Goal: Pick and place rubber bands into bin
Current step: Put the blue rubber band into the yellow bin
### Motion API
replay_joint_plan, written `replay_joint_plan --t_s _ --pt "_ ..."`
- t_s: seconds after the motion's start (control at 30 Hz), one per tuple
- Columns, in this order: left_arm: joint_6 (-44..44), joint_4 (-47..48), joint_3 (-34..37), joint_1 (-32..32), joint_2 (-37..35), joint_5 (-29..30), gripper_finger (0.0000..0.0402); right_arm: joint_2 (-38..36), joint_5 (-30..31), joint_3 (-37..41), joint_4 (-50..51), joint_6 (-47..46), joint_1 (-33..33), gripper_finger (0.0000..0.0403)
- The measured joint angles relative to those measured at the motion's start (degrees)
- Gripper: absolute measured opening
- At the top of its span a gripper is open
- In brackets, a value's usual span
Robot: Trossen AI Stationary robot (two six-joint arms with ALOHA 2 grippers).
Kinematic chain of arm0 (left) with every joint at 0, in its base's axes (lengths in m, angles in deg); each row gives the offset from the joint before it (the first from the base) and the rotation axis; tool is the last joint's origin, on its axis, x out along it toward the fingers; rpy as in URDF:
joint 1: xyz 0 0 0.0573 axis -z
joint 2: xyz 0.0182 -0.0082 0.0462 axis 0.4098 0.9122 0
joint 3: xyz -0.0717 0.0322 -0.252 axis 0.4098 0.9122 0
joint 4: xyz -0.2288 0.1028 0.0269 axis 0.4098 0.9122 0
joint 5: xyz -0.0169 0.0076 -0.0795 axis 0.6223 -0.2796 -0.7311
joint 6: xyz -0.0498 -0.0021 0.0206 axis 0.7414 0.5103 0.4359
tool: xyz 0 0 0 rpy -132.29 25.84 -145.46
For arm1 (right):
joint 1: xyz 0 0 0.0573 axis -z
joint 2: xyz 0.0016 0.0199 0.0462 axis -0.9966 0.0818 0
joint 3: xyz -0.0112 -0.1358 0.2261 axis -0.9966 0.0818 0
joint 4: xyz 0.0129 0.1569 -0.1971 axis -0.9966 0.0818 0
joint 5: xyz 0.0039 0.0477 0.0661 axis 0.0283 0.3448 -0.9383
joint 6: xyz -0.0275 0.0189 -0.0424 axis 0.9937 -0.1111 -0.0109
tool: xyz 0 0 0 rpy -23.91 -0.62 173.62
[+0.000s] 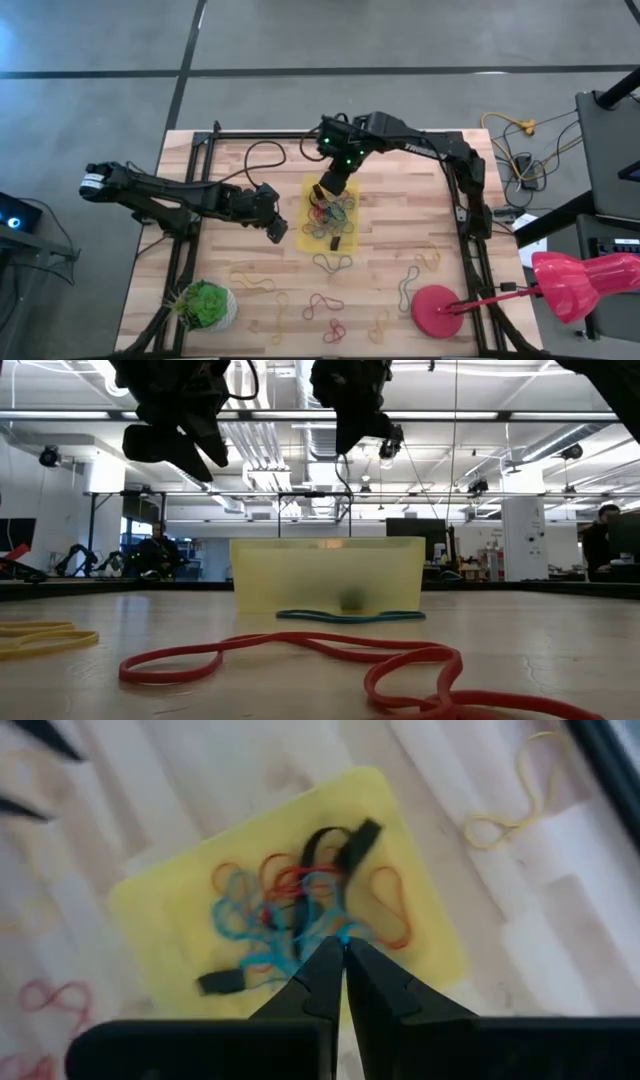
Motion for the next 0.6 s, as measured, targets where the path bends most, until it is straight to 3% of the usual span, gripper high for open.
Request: replay_joint_plan --t_s 0.3,0.6 --pt "0.3 -2.3 -0.3 0.7 0.0 -2.8 0.017 0.2 3.7 6.6 -7.6 0.0 -0.6 0.0018" --pt "0.3 -6.0 -0.3 2.8 0.0 -3.3 0.017 0.2 3.5 9.8 -11.3 -1.0 -1.1 0.0121"
